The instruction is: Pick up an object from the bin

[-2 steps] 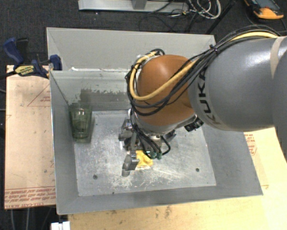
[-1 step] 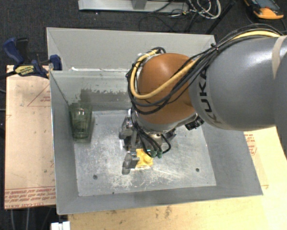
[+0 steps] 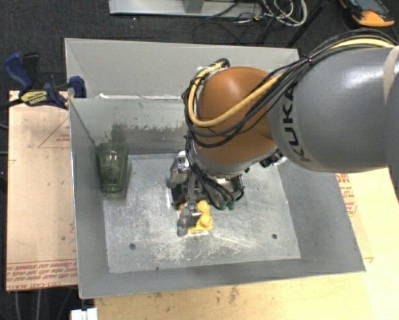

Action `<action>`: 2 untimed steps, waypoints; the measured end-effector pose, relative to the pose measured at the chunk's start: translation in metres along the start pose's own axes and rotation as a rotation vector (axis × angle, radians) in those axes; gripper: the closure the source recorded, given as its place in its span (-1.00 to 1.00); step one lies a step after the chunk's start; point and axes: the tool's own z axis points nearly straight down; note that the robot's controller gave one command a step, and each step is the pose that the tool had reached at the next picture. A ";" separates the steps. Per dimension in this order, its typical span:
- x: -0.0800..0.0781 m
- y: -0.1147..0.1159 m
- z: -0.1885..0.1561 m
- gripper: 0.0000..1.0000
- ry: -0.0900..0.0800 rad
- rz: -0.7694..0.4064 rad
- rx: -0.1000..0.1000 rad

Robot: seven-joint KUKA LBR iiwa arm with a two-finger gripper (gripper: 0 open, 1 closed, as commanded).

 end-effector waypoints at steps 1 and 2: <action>-0.012 -0.029 0.050 -1.00 -0.007 -0.198 0.004; -0.025 -0.080 0.118 1.00 -0.002 -0.061 -0.008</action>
Offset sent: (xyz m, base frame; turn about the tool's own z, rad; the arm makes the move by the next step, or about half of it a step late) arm 0.0308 -0.0838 -0.1254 -0.0602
